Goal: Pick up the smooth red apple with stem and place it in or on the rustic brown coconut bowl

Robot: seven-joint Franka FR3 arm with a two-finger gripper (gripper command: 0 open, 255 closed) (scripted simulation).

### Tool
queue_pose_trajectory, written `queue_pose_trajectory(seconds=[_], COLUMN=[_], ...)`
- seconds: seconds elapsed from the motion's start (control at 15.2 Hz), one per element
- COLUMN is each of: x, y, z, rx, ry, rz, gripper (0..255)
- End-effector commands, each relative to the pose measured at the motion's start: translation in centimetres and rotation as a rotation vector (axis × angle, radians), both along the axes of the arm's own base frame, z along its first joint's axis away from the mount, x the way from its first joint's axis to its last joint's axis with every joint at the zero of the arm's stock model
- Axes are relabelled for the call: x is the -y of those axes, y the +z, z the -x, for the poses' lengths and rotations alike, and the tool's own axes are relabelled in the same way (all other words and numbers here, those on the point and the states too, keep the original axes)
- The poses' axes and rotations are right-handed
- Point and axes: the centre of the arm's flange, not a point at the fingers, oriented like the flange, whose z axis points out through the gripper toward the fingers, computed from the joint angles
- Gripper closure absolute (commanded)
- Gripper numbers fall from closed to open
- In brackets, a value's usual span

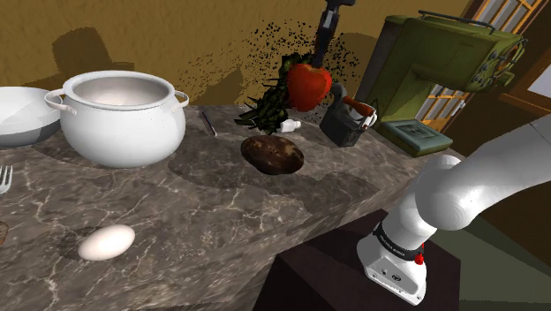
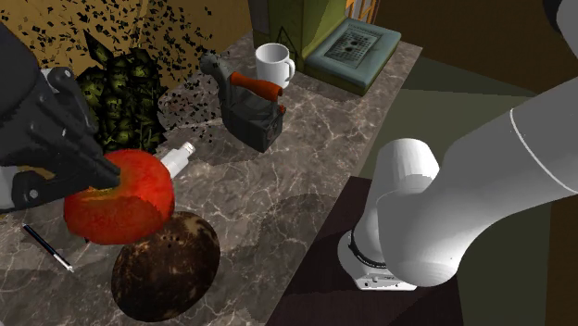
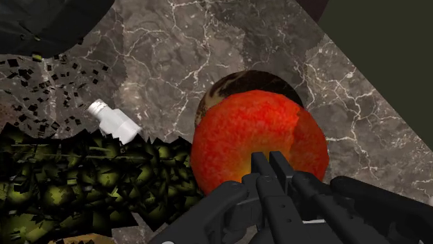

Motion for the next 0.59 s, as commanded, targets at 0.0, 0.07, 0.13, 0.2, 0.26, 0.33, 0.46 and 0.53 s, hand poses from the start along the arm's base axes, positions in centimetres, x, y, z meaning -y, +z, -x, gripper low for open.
queue_pose_trajectory(seconds=[0.0, 0.07, 0.13, 0.2, 0.26, 0.33, 0.46, 0.53], x=[-2.6, -2.6, -2.6, -2.6, -2.6, -2.6, -2.6, -2.6], y=[0.6, 0.1, -0.5, -1.0, -1.5, -2.1, -3.1, -3.6], z=[-2.3, -2.3, -2.3, -2.3, -2.3, -2.3, -2.3, -2.3], rx=[0.000, 0.000, 0.000, 0.000, 0.000, 0.000, 0.000, 0.000], ry=[-0.001, -0.001, -0.001, -0.001, -0.001, -0.001, -0.001, -0.001], rz=[-0.001, -0.001, -0.001, -0.001, -0.001, -0.001, -0.001, -0.001], gripper=[255, 255, 255, 255, 255, 255, 255, 255])
